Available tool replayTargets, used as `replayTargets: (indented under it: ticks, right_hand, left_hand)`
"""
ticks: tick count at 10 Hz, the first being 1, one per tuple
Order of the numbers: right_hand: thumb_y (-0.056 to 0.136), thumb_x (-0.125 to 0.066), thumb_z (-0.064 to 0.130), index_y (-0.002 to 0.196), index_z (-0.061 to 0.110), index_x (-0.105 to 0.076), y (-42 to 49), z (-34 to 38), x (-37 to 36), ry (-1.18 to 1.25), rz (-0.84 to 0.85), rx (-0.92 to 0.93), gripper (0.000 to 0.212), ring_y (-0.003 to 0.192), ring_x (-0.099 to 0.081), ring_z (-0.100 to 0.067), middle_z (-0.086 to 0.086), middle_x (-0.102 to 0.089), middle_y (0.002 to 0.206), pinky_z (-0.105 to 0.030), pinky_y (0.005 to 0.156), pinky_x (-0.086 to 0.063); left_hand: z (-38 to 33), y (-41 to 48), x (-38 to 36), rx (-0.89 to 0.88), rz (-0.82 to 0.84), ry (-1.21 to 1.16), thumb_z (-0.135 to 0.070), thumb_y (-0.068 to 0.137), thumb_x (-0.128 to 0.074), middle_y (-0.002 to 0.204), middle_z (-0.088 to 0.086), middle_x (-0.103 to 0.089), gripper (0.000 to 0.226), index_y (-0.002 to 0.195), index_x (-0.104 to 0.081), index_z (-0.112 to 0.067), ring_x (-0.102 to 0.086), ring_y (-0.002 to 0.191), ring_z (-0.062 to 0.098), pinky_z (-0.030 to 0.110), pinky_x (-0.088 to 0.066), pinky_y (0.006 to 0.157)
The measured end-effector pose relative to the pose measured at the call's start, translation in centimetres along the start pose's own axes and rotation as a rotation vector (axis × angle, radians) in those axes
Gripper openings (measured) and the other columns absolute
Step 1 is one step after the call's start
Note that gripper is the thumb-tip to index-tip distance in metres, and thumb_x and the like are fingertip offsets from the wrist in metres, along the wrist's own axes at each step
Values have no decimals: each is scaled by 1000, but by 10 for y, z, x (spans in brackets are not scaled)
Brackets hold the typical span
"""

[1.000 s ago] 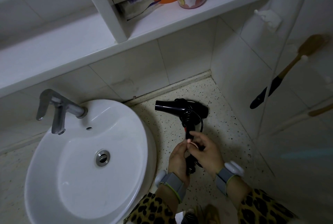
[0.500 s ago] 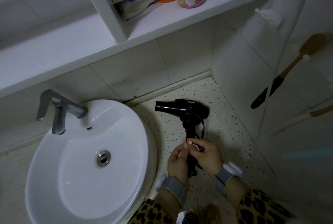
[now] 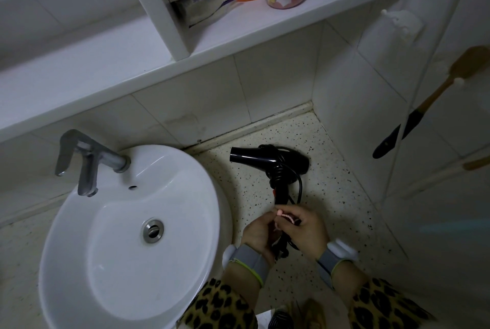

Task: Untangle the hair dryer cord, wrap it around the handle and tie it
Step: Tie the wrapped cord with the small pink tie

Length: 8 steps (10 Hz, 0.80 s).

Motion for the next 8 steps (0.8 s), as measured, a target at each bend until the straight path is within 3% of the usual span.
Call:
replayTargets:
  ticks: [1, 2, 3, 4, 5, 6, 7, 8]
  right_hand:
    - [79, -75, 4, 90, 44, -70, -4, -1, 0, -52, -33, 32, 42, 82, -64, 5, 14, -71, 87, -5, 70, -48]
    - [75, -77, 0, 90, 25, -77, -6, -6, -1, -114, -87, 54, 30, 77, -64, 1, 0, -73, 81, -8, 66, -50]
    - [77, -76, 5, 89, 17, -77, -5, -13, -6, -162, -10, -21, 17, 73, -67, -11, -7, -72, 84, -29, 68, -57]
    - [77, -73, 7, 87, 14, -76, -2, -13, -7, -237, 37, -43, 12, 73, -65, -24, -10, -68, 85, -36, 68, -56]
    - [75, -72, 5, 78, 7, -73, -1, -8, -7, -306, 21, 11, 4, 68, -61, -29, -13, -64, 79, -38, 62, -52]
    - [76, -69, 10, 71, 4, -67, -4, -15, -9, -356, 23, -6, 8, 66, -59, -32, -14, -62, 73, -42, 60, -50]
    - [77, -68, 13, 69, 9, -63, -5, -20, -8, -362, 2, -40, 10, 64, -57, -30, -11, -60, 70, -39, 58, -49]
    - [78, -66, 16, 70, 13, -60, -2, -22, -6, -342, -9, -44, 11, 62, -56, -28, -8, -56, 70, -38, 56, -48]
  left_hand:
    - [2, 6, 1, -3, -90, -3, -18, 87, -68, 99, 16, -75, 24, 104, -73, -2, -69, 86, 28, 31, -57, 63]
    - [-2, 10, 3, -120, -270, 134, -16, 93, -62, 99, 21, -72, 22, 103, -71, 2, -69, 93, 37, 45, -58, 85]
    - [-4, 4, 2, -235, -350, 202, -7, 96, -55, 102, 20, -71, 14, 97, -69, -4, -68, 95, 35, 43, -56, 91]
    - [-7, 1, 4, -305, -401, 310, -15, 95, -57, 101, 14, -73, 13, 100, -69, -12, -69, 93, 30, 42, -58, 88]
    - [-11, 4, 3, -262, -412, 278, -19, 96, -56, 101, 15, -73, 19, 106, -70, -10, -69, 94, 32, 42, -58, 87]
    - [-14, 11, 3, -223, -430, 228, -18, 101, -51, 103, 12, -72, 22, 103, -69, -7, -65, 86, 26, 28, -54, 74]
    - [-20, 16, -4, -240, -388, 177, -14, 102, -47, 112, 15, -67, 23, 105, -65, -1, -62, 91, 26, 23, -48, 65]
    - [-32, 13, -5, -319, -508, 256, -16, 98, -51, 117, 19, -65, 29, 118, -61, 1, -63, 107, 34, 29, -46, 76]
Point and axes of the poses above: each hand's wrist, its own y-axis towards the middle knuckle, its own x-axis out of the back of the hand, z = x × y, the point moved 6 cm from there along y, towards the middle knuckle
